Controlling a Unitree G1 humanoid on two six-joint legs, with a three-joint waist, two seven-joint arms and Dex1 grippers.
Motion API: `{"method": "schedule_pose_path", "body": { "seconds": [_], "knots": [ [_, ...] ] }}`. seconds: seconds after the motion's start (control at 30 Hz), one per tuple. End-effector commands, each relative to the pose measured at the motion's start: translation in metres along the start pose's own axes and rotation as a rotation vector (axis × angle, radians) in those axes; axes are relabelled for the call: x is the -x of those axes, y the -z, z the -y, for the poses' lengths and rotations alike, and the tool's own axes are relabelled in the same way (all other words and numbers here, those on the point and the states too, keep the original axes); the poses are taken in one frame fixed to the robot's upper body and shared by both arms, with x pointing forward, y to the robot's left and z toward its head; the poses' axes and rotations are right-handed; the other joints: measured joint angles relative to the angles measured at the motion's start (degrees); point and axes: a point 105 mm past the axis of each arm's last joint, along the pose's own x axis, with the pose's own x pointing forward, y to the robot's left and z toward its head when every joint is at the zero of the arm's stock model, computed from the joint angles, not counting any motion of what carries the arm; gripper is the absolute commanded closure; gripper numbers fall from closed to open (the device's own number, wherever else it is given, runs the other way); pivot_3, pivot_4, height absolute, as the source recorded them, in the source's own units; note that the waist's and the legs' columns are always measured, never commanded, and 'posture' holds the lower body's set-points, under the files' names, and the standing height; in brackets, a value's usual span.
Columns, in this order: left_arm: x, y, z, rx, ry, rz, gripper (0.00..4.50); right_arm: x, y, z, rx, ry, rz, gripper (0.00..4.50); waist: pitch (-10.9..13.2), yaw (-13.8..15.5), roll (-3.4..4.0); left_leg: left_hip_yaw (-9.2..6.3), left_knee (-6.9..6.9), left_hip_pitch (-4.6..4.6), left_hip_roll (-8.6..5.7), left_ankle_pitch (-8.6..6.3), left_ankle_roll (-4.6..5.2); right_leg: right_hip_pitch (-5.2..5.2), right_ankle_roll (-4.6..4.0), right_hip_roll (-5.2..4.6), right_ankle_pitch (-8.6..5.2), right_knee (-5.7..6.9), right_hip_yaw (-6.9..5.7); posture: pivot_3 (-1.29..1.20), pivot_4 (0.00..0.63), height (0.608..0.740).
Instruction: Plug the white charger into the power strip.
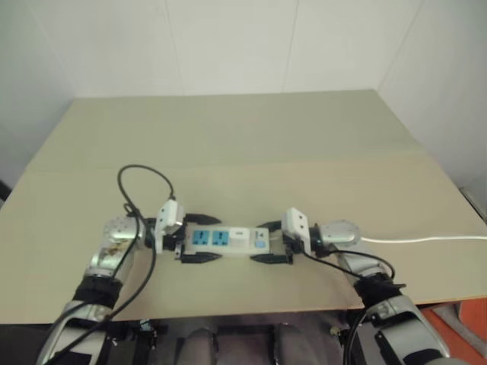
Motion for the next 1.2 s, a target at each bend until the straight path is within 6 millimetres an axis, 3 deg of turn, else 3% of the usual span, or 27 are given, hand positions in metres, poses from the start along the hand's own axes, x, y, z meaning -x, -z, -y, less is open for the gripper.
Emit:
{"method": "schedule_pose_path", "body": {
  "seconds": [0.03, 0.13, 0.23, 0.37, 0.47, 0.63, 0.77, 1.03, 1.2],
  "knots": [
    [-0.003, 0.015, 0.010, 0.080, 0.032, -0.031, 0.03, 0.002, -0.005, 0.004, 0.029, 0.008, 0.010, 1.08, 0.0, 0.0, 0.00, 0.00, 0.00, 0.00, 0.00, 0.00, 0.00, 0.00, 0.00, 0.00, 0.00, 0.00, 0.00, 0.00, 0.150, 0.740],
    [0.004, -0.003, 0.005, 0.060, 0.036, -0.009, 0.03, 0.003, -0.008, 0.004, 0.014, -0.007, 0.025, 1.08, 0.0, -0.1, -0.01, -0.01, 0.00, -0.03, 0.00, 0.00, 0.00, -0.02, 0.00, 0.00, 0.00, 0.00, 0.00, 0.00, 0.150, 0.740],
    [0.013, -0.023, 0.001, 0.035, 0.037, 0.014, 0.00, 0.005, -0.010, 0.008, 0.013, -0.002, 0.032, 0.05, 0.1, -0.1, -0.15, -0.02, 0.00, -0.14, 0.02, 0.00, 0.00, -0.14, 0.00, 0.02, 0.00, -0.01, 0.00, 0.00, 0.150, 0.740],
    [0.023, -0.045, -0.001, -0.002, 0.034, 0.034, 0.00, 0.009, -0.014, 0.015, 0.043, 0.028, 0.042, 0.02, 0.2, -0.3, -0.26, -0.03, 0.02, -0.59, 0.02, 0.00, 0.00, -0.59, -0.01, 0.02, 0.02, 0.03, 0.00, 0.00, 0.150, 0.740],
    [0.035, -0.062, -0.005, -0.030, 0.002, 0.036, 0.00, 0.024, -0.024, 0.023, 0.064, 0.062, 0.050, 0.02, 0.2, -0.3, -0.27, -0.05, 0.04, -0.99, 0.02, 0.01, 0.00, -0.99, -0.02, 0.02, 0.02, 0.09, -0.01, 0.00, 0.150, 0.740],
    [0.066, -0.081, -0.002, -0.028, -0.021, -0.037, 0.00, 0.077, -0.053, 0.032, 0.117, 0.139, 0.054, 0.02, 0.5, -0.2, -0.27, -0.05, 0.05, -1.16, 0.01, 0.00, 0.00, -1.05, -0.01, -0.02, 0.02, -0.03, -0.02, 0.00, 0.150, 0.740],
    [0.094, -0.082, 0.001, -0.032, -0.084, -0.129, 0.00, 0.119, -0.065, 0.021, 0.134, 0.190, 0.011, 0.02, 0.6, 0.1, -0.28, -0.05, -0.03, -1.20, 0.03, -0.04, 0.07, -1.09, 0.01, -0.01, -0.06, -0.12, -0.08, 0.00, 0.150, 0.740],
    [0.136, -0.084, 0.020, -0.052, -0.197, -0.328, 0.00, 0.193, -0.061, 0.005, 0.069, 0.412, -0.114, 0.02, 0.6, 0.6, -0.29, 0.08, -0.09, -1.21, 0.06, -0.11, 0.14, -1.13, -0.05, -0.02, -0.15, -0.25, -0.05, 0.00, 0.150, 0.740],
    [0.151, -0.083, 0.037, -0.025, -0.236, -0.399, 0.00, 0.216, -0.060, -0.009, 0.044, 0.490, -0.165, 0.02, 0.6, 0.8, -0.29, 0.13, -0.10, -1.16, 0.09, -0.11, 0.13, -1.10, -0.05, -0.01, -0.17, -0.27, -0.04, 0.00, 0.150, 0.740]
  ]
}}
